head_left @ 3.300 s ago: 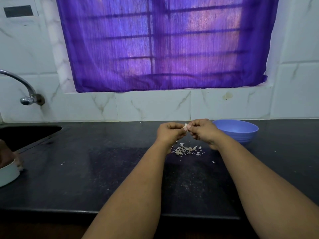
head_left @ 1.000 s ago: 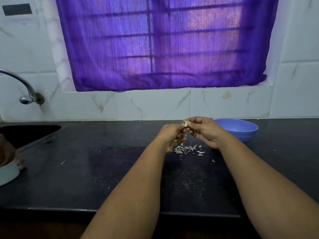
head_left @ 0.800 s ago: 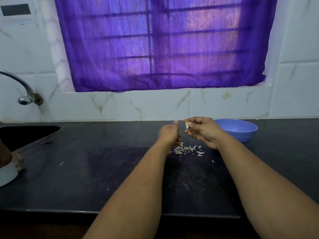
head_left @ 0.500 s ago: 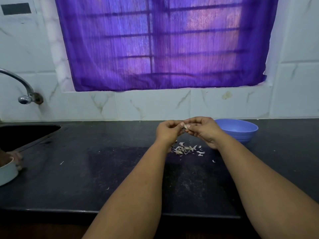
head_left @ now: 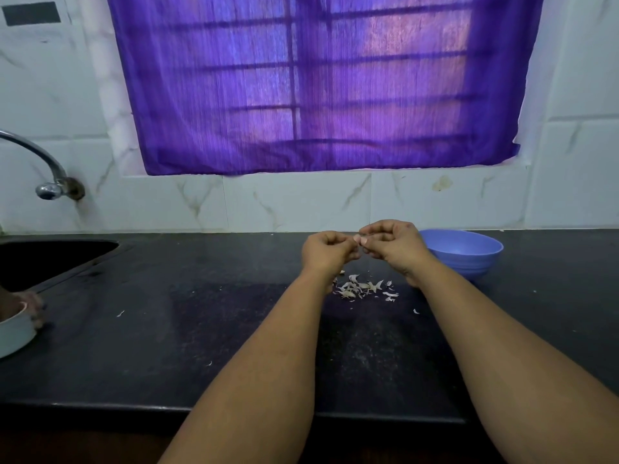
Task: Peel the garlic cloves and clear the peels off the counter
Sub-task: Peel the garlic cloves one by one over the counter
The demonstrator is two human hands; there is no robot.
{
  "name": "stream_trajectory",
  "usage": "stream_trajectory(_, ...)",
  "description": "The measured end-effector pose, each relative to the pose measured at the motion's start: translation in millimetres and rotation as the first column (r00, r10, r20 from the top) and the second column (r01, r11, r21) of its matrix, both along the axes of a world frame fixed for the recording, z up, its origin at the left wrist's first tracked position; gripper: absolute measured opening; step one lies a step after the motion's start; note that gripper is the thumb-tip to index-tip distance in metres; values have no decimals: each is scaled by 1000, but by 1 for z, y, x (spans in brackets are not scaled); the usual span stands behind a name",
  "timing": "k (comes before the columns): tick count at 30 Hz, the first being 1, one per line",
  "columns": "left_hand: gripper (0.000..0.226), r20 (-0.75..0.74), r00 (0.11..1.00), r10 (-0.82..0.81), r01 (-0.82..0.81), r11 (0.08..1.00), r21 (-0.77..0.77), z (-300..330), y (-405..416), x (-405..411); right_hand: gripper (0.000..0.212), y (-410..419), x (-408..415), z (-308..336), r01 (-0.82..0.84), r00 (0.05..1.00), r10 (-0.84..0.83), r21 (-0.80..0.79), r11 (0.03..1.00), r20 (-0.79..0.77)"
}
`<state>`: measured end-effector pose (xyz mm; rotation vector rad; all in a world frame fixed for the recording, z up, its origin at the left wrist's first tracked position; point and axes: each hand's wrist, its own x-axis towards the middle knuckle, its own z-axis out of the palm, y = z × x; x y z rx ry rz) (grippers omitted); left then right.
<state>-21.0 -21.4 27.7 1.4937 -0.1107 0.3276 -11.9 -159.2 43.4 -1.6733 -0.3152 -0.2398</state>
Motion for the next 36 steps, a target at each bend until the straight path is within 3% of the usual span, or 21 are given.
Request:
stream_trajectory(16, 11, -62, 996, -58, 60, 998, 19, -1, -3, -1, 4, -4, -4, 2, 215, 968, -155, -334, 918, 197)
stream_trajectory(18, 12, -71, 993, -89, 88, 996, -18, 0, -2, -1, 1, -2, -3, 2, 170, 978, -125, -296, 940, 164)
stream_trajectory(25, 11, -82, 982, -170, 155, 974, -165, 2, 2, -1, 24, -6, -1, 5, 65, 997, -62, -72, 995, 39)
stream_trajectory(29, 13, -87, 983, -164, 151, 978, -142, 2, 1, -3, 33, -7, 4, 3, 129, 990, -137, -235, 963, -20)
stream_trajectory(33, 16, -89, 985, -145, 140, 989, -55, -1, 0, -3, 7, -10, 2, 0, 162, 987, -149, -414, 896, 64)
stream_trajectory(36, 17, -91, 989, -118, 117, 993, -22, -3, 0, -2, 13, -13, -3, -2, 197, 980, -167, -467, 862, 105)
